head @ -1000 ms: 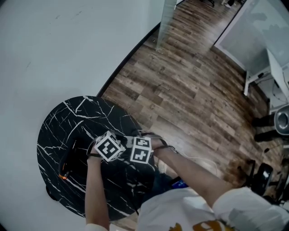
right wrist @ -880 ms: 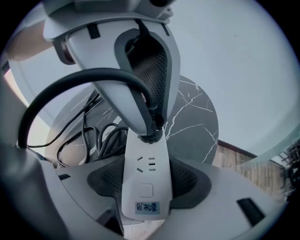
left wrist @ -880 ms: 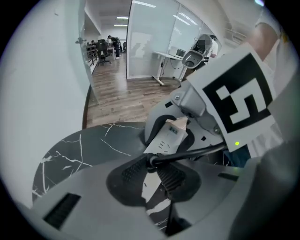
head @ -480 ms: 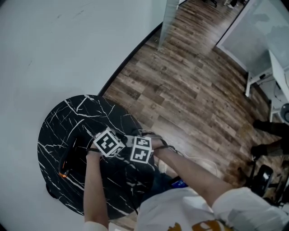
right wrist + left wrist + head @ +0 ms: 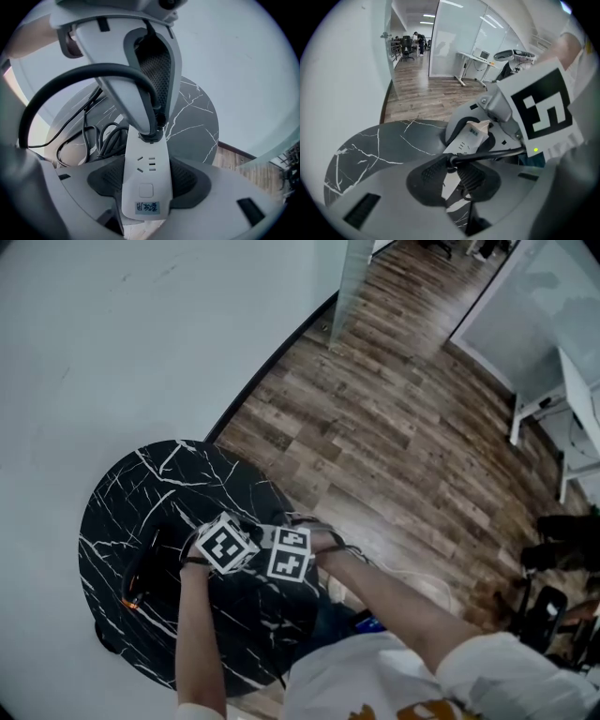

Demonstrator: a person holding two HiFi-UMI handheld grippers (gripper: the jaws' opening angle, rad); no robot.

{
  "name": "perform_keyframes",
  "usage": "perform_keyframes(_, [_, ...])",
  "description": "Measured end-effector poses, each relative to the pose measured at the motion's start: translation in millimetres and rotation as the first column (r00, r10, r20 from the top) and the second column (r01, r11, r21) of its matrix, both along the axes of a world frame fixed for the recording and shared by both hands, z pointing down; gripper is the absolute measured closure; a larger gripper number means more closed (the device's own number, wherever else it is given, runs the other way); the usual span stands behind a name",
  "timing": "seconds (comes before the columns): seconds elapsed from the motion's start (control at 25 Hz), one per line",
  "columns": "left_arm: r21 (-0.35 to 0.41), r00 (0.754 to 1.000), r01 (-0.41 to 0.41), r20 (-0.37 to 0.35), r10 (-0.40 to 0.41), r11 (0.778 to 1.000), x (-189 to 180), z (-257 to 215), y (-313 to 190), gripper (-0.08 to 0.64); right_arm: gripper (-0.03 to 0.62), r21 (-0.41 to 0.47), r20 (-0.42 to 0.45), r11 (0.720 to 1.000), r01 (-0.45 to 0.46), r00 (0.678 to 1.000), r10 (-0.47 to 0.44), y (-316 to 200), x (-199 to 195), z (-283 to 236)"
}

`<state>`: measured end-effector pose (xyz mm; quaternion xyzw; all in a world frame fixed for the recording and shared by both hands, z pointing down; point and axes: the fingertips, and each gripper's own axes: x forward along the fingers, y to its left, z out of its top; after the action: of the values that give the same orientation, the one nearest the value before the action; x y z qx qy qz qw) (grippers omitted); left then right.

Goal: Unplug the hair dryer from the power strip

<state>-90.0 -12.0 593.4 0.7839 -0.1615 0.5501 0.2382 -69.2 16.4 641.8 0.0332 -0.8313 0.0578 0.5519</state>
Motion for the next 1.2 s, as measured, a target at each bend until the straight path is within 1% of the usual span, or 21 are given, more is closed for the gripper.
perform_keyframes(0.08, [-0.023, 1.0, -0.016, -0.021, 0.016, 1.0, 4, -4, -5, 0.497, 0.324, -0.003, 0.002, 1.0, -0.009, 1.0, 0.009, -1, 0, 1])
perform_keyframes(0.12, [-0.021, 1.0, -0.021, -0.021, 0.021, 1.0, 7, -5, -2, 0.497, 0.324, -0.006, 0.0, 1.0, -0.013, 1.0, 0.013, -1, 1, 1])
perform_keyframes(0.16, [-0.006, 1.0, -0.021, -0.01, 0.021, 1.0, 8, -4, 2, 0.497, 0.324, -0.009, -0.001, 1.0, -0.014, 1.0, 0.014, -1, 1, 1])
perform_keyframes(0.28, [0.087, 0.999, -0.005, 0.046, 0.001, 0.996, 4, 3, 12, 0.499, 0.324, -0.008, -0.004, 1.0, -0.002, 1.0, 0.002, -1, -1, 2])
perform_keyframes(0.32, [0.103, 0.999, -0.003, 0.052, -0.003, 0.995, 2, 4, 12, 0.499, 0.324, -0.005, -0.008, 1.0, 0.003, 1.0, -0.003, -1, -1, 2])
perform_keyframes(0.4, [0.089, 0.999, -0.014, 0.052, 0.009, 0.996, 0, 1, 4, 0.499, 0.324, -0.002, -0.013, 1.0, 0.011, 1.0, -0.011, -1, 0, 2])
perform_keyframes(0.56, [-0.031, 0.998, -0.053, 0.031, 0.054, 0.998, 1, -4, -5, 0.497, 0.324, -0.004, -0.001, 1.0, -0.006, 1.0, 0.006, 0, 0, 2])
perform_keyframes(0.6, [-0.043, 0.998, -0.058, 0.027, 0.059, 0.997, 3, -5, -4, 0.497, 0.324, -0.006, 0.002, 1.0, -0.011, 1.0, 0.011, 0, 0, 2])
perform_keyframes(0.68, [-0.018, 0.998, -0.044, 0.033, 0.044, 0.999, 6, -4, 3, 0.498, 0.324, -0.01, 0.005, 1.0, -0.015, 1.0, 0.015, -1, 1, 2])
perform_keyframes(0.8, [0.069, 0.998, 0.028, 0.046, -0.031, 0.997, 4, 1, 13, 0.499, 0.322, -0.012, 0.006, 1.0, -0.004, 1.0, 0.004, -1, 1, 1])
perform_keyframes(0.84, [0.08, 0.998, 0.039, 0.047, -0.042, 0.996, 3, 2, 13, 0.499, 0.322, -0.011, 0.004, 1.0, 0.001, 1.0, -0.001, -1, 0, 1])
perform_keyframes(0.92, [0.051, 0.999, 0.028, 0.044, -0.03, 0.998, 1, 0, 8, 0.499, 0.322, -0.006, 0.0, 1.0, 0.007, 1.0, -0.007, 0, 1, 1])
perform_keyframes(1.04, [-0.052, 1.0, 0.004, 0.006, -0.004, 0.999, 2, -4, 0, 0.497, 0.322, -0.008, -0.005, 1.0, -0.002, 1.0, 0.002, 1, 1, 1])
perform_keyframes(1.08, [-0.073, 1.0, 0.002, -0.007, -0.003, 0.997, 4, -5, 1, 0.497, 0.322, -0.011, -0.007, 1.0, -0.008, 1.0, 0.008, 1, 1, 2])
perform_keyframes(1.12, [-0.07, 1.0, -0.002, -0.01, 0.002, 0.998, 5, -6, 1, 0.497, 0.322, -0.013, -0.007, 1.0, -0.011, 1.0, 0.011, 0, 0, 1])
perform_keyframes(1.2, [-0.012, 1.0, -0.013, 0.014, 0.013, 1.0, 6, -6, 5, 0.497, 0.322, -0.016, -0.009, 1.0, -0.012, 1.0, 0.011, -1, 0, 2])
